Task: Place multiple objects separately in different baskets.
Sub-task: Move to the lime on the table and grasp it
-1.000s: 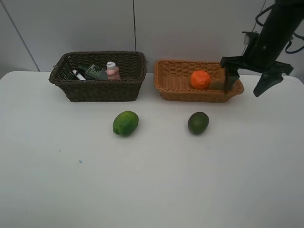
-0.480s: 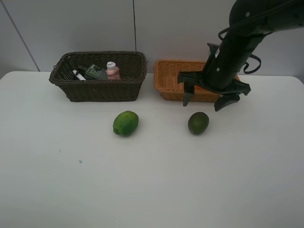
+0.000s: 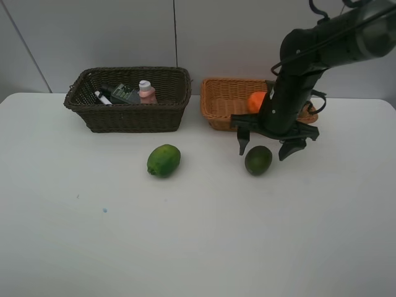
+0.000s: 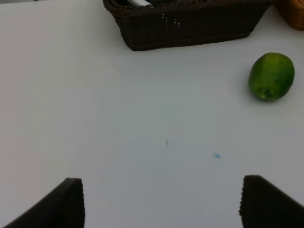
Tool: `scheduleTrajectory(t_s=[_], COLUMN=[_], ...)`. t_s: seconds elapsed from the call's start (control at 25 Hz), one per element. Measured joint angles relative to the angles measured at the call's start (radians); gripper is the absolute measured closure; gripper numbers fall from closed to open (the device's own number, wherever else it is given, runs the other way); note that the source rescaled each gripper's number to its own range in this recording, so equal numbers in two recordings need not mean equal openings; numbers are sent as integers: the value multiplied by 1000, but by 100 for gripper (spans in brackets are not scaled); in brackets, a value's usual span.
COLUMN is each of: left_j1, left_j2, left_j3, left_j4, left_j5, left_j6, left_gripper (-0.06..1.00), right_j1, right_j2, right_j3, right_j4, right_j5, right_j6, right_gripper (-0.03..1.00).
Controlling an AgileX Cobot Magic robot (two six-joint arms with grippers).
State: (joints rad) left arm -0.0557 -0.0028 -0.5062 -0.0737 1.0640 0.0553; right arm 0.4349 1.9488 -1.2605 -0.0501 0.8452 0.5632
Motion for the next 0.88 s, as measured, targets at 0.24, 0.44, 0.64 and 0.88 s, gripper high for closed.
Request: scheduleTrajectory(t_s=[0.24,0.44,0.64,0.88], left_j1=[0,0,0,0], left_j2=[0,0,0,0], left_j3=[0,0,0,0], left_j4=[0,0,0,0], left_j5=[0,0,0,0], left_j6=[0,0,0,0], left_gripper=[11,11,11,11], right_j1=[0,0,0,0], right_j2=[42,92,133,136], right_j3=[0,0,0,0], right_j4=[-1,1,3,2], right_j5=[-53,-95,-108,-128], right_j6=[2,2,2,2], right_gripper=[-2,-3,-3,-3])
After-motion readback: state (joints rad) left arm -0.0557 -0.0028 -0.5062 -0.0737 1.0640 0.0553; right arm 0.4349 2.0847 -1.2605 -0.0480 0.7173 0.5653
